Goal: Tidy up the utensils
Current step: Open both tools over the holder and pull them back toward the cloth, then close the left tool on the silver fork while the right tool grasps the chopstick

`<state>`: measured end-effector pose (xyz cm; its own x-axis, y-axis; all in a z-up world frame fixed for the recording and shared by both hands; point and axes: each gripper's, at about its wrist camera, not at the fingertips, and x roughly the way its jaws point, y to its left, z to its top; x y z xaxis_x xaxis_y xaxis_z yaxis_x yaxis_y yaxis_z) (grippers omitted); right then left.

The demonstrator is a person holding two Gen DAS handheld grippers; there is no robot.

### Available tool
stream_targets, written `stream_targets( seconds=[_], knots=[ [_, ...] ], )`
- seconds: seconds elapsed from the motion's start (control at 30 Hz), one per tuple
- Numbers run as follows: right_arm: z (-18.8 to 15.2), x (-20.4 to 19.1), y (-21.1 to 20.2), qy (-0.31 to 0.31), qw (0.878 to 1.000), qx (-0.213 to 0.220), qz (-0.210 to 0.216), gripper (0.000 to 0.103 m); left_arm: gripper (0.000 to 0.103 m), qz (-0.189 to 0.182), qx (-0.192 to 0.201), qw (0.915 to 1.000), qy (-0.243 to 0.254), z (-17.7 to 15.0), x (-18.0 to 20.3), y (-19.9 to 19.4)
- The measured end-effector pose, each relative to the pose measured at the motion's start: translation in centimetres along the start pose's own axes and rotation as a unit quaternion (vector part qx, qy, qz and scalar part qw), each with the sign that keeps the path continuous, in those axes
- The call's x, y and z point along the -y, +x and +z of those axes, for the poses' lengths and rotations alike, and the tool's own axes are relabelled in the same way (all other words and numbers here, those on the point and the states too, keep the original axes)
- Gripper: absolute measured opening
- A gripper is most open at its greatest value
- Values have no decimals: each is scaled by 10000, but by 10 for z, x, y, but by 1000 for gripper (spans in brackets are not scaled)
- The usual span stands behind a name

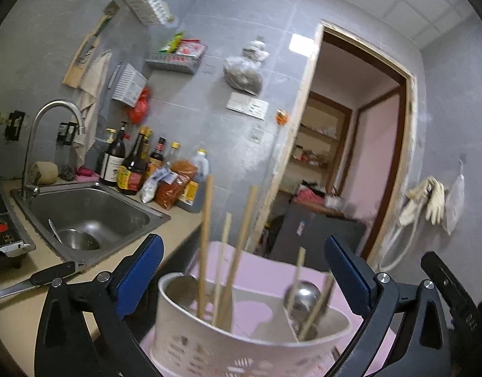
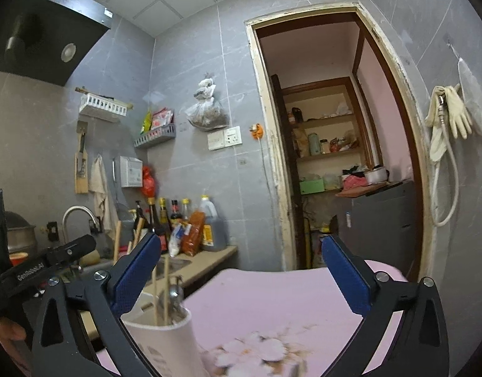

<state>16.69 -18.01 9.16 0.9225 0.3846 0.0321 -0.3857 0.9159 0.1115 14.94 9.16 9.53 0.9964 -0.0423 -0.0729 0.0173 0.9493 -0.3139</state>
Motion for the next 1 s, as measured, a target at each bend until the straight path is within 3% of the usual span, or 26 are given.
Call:
stream_targets(
  seconds=[0.23,0.53,0.7,0.87,1.0],
  knots=[
    [-10,23,-17,-88,9974,-714,-98,103,100,-336,-378,9977,461,-21,33,-17],
    [-33,52,-40,-244,9869,-1550,-377,103,100,-551,-1338,9864,781,-61,62,-14],
    [-50,60,-43,-407,9753,-2137,-385,103,100,-565,-1947,9746,953,-77,72,-5],
    [-70,64,-33,-377,9541,-2965,-180,102,100,-512,-2601,9574,1145,-97,78,7],
    [-87,67,-26,-327,9376,-3459,-164,95,100,-453,-3053,9436,1194,-113,77,19]
  ],
)
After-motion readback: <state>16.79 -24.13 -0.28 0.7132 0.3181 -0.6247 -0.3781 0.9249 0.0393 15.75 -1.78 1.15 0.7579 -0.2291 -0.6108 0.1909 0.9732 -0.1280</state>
